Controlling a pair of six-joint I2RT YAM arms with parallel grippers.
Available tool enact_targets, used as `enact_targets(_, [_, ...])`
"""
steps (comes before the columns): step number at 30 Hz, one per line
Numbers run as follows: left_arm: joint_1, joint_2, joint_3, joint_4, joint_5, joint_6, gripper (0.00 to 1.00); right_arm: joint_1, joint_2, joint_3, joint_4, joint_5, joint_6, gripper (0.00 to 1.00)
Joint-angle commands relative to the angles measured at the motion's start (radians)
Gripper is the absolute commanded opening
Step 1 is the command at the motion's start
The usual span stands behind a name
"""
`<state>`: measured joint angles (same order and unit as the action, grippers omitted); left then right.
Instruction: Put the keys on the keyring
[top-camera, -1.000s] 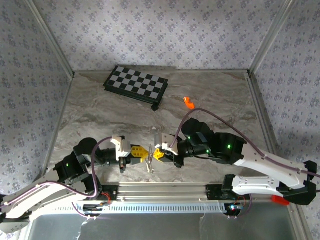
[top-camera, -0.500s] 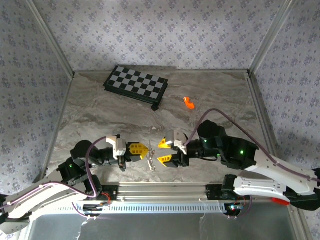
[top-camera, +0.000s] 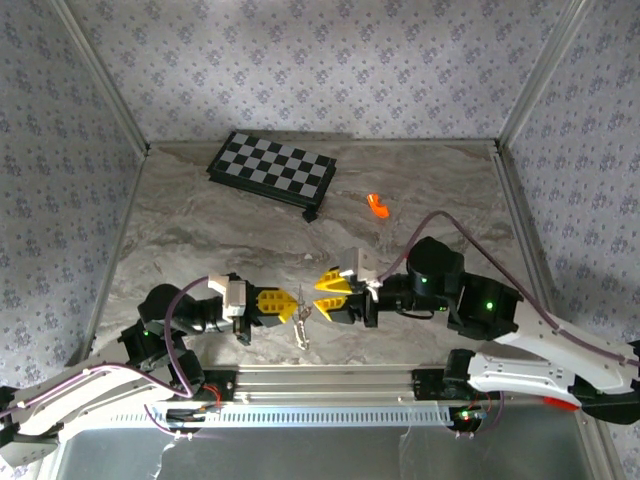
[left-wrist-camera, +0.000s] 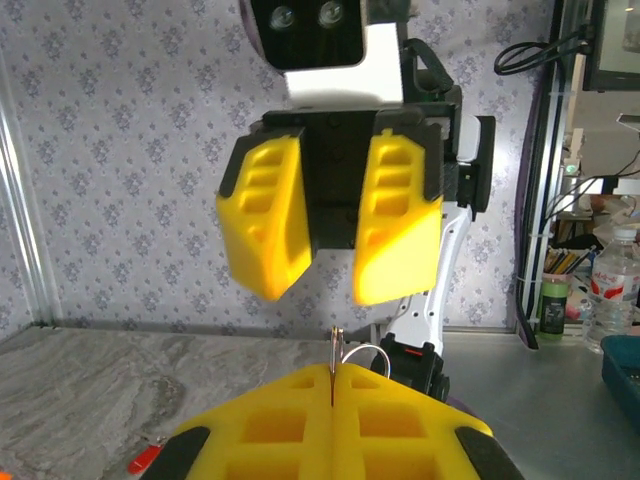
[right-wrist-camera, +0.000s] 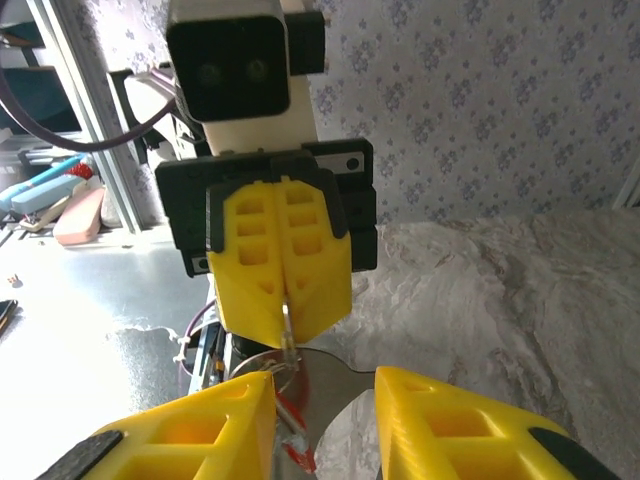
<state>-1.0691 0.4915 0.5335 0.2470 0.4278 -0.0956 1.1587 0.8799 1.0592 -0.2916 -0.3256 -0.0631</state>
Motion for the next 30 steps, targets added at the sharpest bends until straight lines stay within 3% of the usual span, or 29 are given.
enact_targets(1, [-0.008, -0.012, 0.028, 0.050, 0.022, 0.003, 0.00, 0.002, 0.013, 0.028, 0.014, -0.007, 0.015, 0.31])
enact_targets(30, [-0.018, -0.002, 0.047, 0.010, -0.007, -0.001, 0.00, -0.002, 0.048, -0.034, 0.082, -0.110, 0.060, 0.22])
